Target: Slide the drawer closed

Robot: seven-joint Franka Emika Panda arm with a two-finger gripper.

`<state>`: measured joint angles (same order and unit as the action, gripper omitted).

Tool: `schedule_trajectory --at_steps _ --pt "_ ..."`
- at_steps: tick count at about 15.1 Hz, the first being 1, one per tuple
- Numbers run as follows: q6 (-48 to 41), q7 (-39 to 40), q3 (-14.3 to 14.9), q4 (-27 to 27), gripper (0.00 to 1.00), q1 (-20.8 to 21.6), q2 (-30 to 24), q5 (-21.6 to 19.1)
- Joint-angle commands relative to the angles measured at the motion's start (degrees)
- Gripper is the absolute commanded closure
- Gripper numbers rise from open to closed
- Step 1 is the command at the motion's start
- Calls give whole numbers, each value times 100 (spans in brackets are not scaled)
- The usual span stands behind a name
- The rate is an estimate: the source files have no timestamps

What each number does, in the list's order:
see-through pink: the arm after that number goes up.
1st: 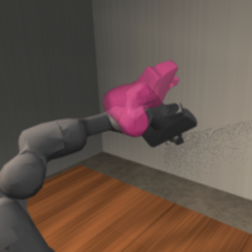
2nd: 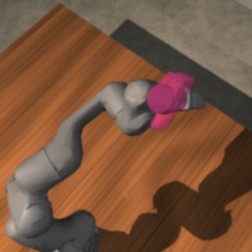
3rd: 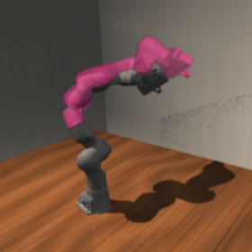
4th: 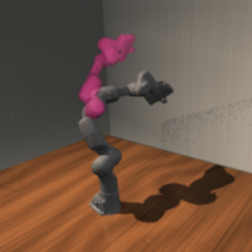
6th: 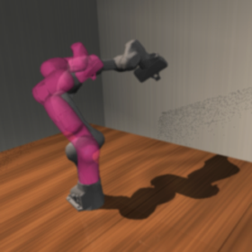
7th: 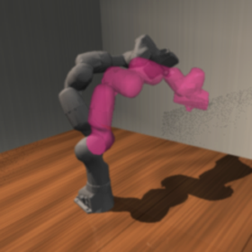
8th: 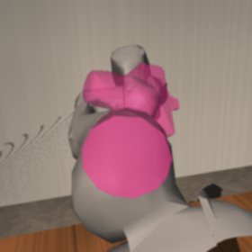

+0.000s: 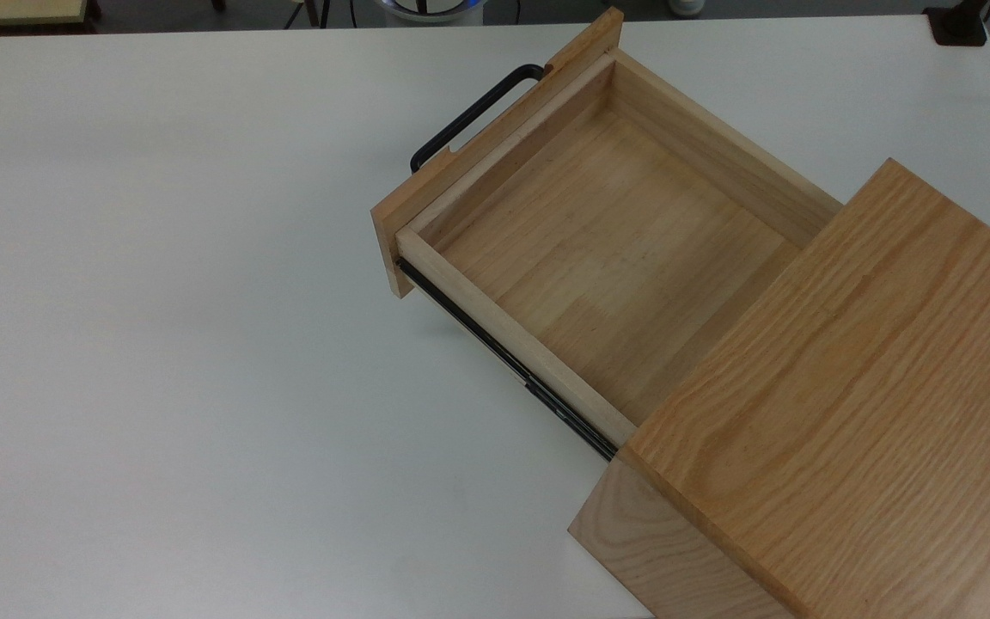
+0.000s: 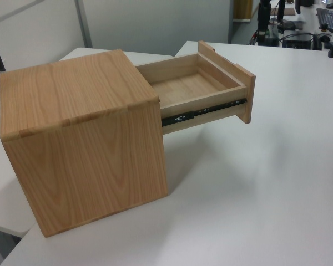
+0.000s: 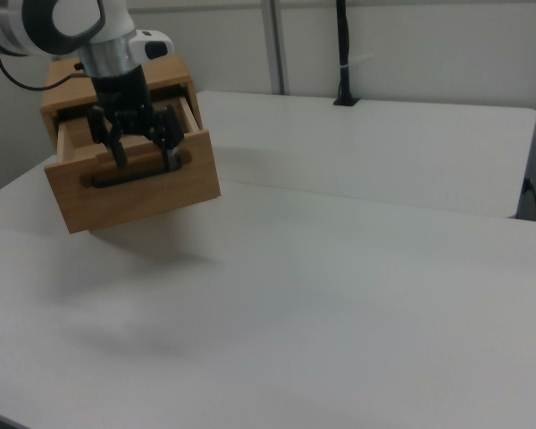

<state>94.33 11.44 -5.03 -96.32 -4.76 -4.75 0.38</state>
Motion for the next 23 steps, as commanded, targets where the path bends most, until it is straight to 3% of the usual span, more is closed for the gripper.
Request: schedule_trajectory --at_steps 1,17,23 --pt "-126 86 81 -27 0 124 -26 102" --pt "-161 174 81 -27 0 107 -26 111" --pt "-258 1315 37 -124 0 116 114 111"
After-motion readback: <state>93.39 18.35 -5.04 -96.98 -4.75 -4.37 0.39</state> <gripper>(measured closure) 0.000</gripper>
